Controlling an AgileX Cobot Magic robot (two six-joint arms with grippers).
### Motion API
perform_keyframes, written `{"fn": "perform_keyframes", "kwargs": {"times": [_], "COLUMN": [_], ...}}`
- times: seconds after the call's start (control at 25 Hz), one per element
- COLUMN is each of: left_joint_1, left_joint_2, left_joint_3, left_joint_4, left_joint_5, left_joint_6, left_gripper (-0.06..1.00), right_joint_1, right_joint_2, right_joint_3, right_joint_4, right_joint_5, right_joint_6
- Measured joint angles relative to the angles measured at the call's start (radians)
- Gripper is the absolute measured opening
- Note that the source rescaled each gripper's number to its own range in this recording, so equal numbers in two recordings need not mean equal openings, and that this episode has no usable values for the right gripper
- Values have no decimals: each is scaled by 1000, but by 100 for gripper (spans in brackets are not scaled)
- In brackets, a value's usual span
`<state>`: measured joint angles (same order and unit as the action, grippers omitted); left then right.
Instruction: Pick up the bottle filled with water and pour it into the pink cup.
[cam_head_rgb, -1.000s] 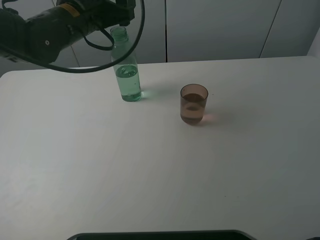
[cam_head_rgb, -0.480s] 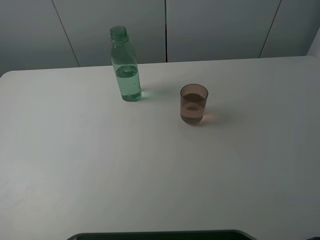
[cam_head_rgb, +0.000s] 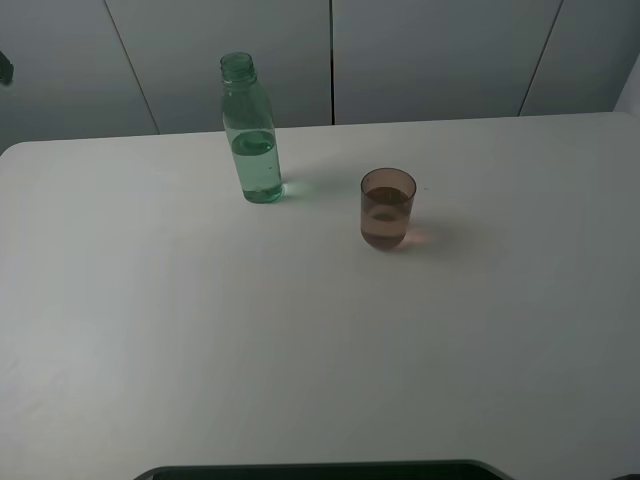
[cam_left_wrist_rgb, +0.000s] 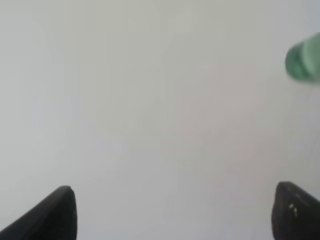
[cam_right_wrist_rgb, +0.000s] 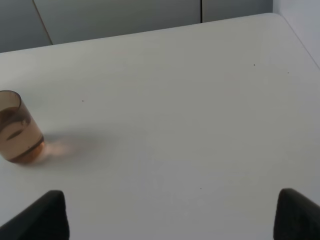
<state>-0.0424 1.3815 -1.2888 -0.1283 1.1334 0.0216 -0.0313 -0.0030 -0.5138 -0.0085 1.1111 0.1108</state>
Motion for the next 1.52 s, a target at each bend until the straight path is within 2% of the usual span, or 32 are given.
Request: {"fn": "perform_keyframes", "kwargs": {"times": [0.04,0.16,0.48,0.68,1.04,1.2,1.52], "left_joint_1": [0,0,0,0,0,0,0], "left_joint_2": [-13,-51,-221,-364,-625,-724,-954], "left_joint_3": [0,0,95,212,466,563,670], "left_joint_4": [24,65,51,48,63,63,55], "left_joint_5": [41,76,85,86,88,88,90], "left_joint_6": [-10,-31,-38,-12,103,113,113], "left_gripper": [100,100,100,100,100,100,100], "right_joint_1": [0,0,0,0,0,0,0], "right_joint_2": [0,0,0,0,0,0,0], "right_joint_3": [0,0,0,0,0,0,0], "right_joint_4": [0,0,0,0,0,0,0], "right_joint_5": [0,0,0,0,0,0,0], "right_joint_6": [0,0,0,0,0,0,0]}}
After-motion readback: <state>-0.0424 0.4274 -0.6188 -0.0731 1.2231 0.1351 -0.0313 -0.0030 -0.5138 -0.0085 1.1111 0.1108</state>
